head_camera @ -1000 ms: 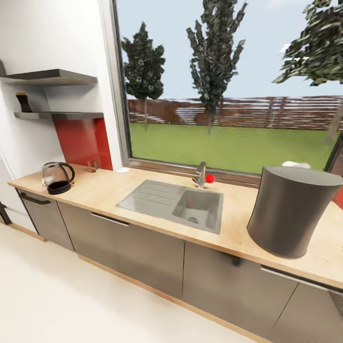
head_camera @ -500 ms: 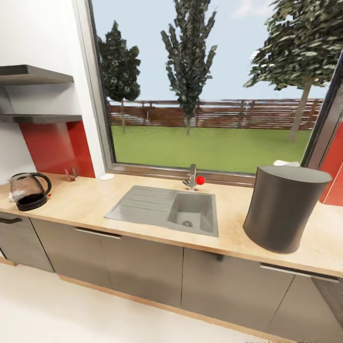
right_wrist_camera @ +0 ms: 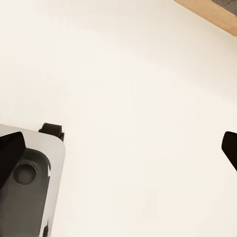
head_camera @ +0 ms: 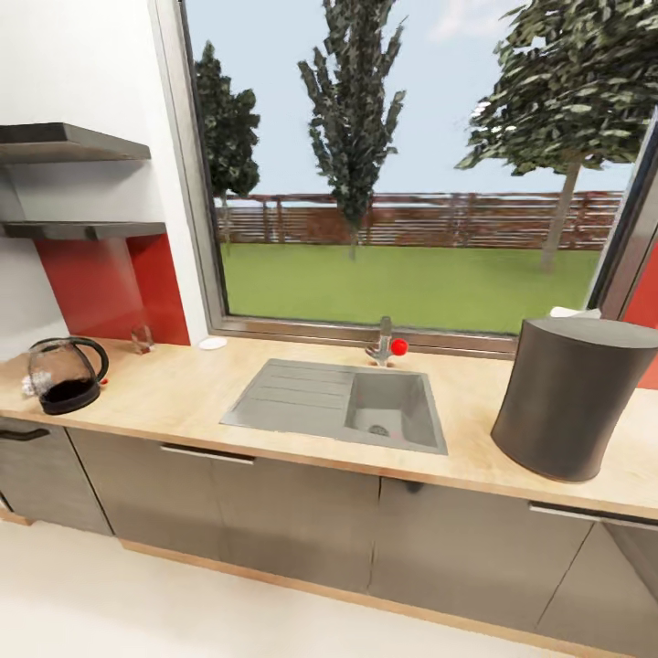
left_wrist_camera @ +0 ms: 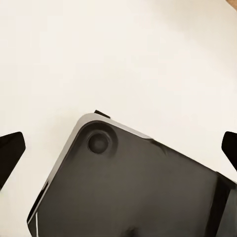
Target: Set up a coffee station on the kitchen countertop: keep the coffee maker on the countertop, move the bottle of coffee from the kitchen shelf to the counter next to the coffee maker, place a paper coffee filter on top of the coffee maker, put the saucer next to the coffee maker with the coffee cup on the saucer, and place the electric kettle next to the coffee maker.
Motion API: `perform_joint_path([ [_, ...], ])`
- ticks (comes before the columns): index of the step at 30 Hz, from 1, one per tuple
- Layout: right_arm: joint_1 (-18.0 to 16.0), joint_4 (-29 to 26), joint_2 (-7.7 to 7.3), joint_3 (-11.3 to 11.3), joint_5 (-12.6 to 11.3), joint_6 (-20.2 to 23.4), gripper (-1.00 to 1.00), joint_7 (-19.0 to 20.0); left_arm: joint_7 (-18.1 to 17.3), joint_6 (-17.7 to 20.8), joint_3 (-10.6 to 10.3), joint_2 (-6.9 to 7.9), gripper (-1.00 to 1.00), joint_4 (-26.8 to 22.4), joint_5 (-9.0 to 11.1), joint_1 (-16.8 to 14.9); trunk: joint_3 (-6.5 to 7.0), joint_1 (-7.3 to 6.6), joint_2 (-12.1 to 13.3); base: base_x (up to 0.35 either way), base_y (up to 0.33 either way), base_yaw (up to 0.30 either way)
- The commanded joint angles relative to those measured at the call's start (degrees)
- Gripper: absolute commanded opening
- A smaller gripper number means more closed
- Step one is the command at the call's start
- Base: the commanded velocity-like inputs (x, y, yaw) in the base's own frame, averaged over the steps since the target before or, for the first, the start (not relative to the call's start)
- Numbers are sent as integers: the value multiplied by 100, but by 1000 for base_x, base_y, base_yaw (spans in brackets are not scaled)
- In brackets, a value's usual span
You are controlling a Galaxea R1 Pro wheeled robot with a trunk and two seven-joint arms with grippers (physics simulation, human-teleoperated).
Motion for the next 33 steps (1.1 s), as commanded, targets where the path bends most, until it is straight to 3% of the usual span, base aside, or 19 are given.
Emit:
perform_joint_path([
  [1,-1,-16,4,-48,38,-27,100,29,-38,-3,-11,1,100,-3,56,3,0,3,-3,62,333,-2],
  [12,25,-16,7,-45,38,-34,100,29,-38,0,-11,1,100,14,-28,3,0,3,-3,106,332,-6],
  [24,25,-16,-5,-48,30,-136,100,29,-38,0,-11,4,100,15,-117,3,0,3,-3,172,321,-247],
  [33,25,-8,18,-48,16,-75,100,36,-38,-63,-13,1,100,15,-130,3,0,3,-3,79,328,-35],
])
